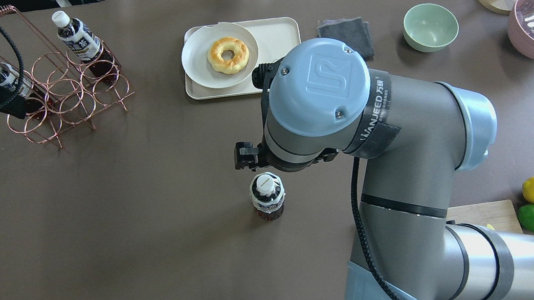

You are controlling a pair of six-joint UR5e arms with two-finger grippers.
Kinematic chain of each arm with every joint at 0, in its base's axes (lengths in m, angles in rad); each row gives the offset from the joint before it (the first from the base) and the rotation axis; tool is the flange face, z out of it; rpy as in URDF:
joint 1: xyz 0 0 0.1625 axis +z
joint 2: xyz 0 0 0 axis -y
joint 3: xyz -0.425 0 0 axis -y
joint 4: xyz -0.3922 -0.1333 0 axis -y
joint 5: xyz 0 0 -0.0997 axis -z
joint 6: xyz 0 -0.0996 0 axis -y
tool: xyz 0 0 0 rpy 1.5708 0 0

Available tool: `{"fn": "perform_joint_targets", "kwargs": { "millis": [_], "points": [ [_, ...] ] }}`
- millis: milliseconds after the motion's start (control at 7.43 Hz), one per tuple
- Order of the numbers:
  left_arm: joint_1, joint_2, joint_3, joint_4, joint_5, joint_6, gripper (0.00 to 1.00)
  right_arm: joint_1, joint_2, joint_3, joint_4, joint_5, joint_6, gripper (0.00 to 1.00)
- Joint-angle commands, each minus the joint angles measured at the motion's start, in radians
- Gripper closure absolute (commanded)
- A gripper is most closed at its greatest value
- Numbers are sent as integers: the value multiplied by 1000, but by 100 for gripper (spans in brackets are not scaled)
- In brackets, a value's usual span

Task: Place tea on tray
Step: 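Lower the right gripper onto the bottle and close on it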

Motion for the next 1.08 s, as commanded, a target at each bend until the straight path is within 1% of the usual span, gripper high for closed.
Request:
{"fn": "perform_joint_targets", "kwargs": {
  "millis": [0, 538, 673, 942],
  "points": [
    [-1, 3, 2, -9, -2, -2, 3, -12, 47, -61, -6, -5, -99, 10],
    [-1, 3, -4, -9, -2, -8, 3, -66, 40, -67, -6, -48, -111, 15],
    [-3, 16, -12, -9, -3, -8, 3, -77, 34, -70, -6, -62, -111, 20],
    [-3, 23, -15, -9, -42, -8, 3, -80, 42, -70, -6, -70, -111, 40]
  ]
}}
